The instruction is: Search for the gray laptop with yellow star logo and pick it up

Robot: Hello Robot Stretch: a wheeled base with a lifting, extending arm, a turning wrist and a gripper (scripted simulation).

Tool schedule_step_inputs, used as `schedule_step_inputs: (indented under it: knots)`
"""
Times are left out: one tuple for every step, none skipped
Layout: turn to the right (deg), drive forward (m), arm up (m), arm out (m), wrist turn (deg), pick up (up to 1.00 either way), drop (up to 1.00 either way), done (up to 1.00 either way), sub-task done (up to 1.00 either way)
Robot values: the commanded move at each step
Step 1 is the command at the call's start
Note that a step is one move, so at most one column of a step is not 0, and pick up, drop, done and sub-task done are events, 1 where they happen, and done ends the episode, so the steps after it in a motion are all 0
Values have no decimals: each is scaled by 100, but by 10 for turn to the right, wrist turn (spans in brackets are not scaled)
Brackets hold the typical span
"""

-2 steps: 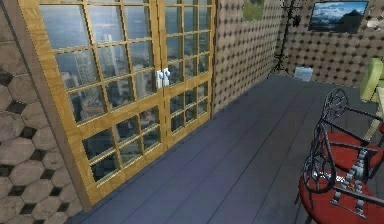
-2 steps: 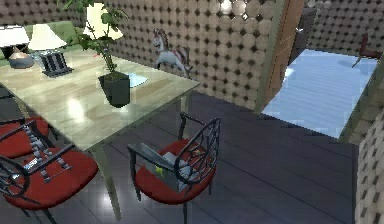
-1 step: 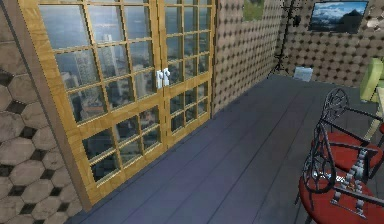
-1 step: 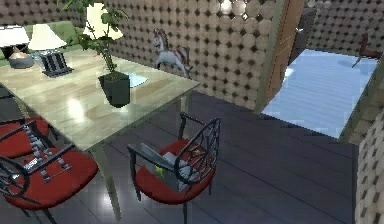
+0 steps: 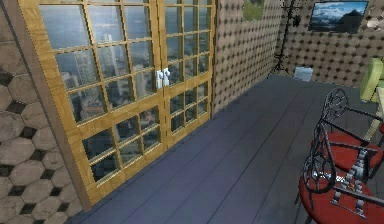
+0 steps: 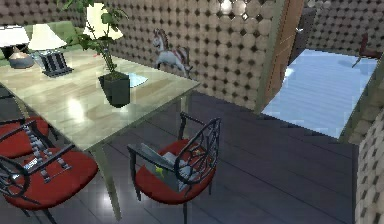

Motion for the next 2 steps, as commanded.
schedule_step_inputs:
  knots:
    - [0, 0, 0, 48, 0, 0, 0, 0, 0]
    - [0, 0, 0, 0, 450, 0, 0, 0, 0]
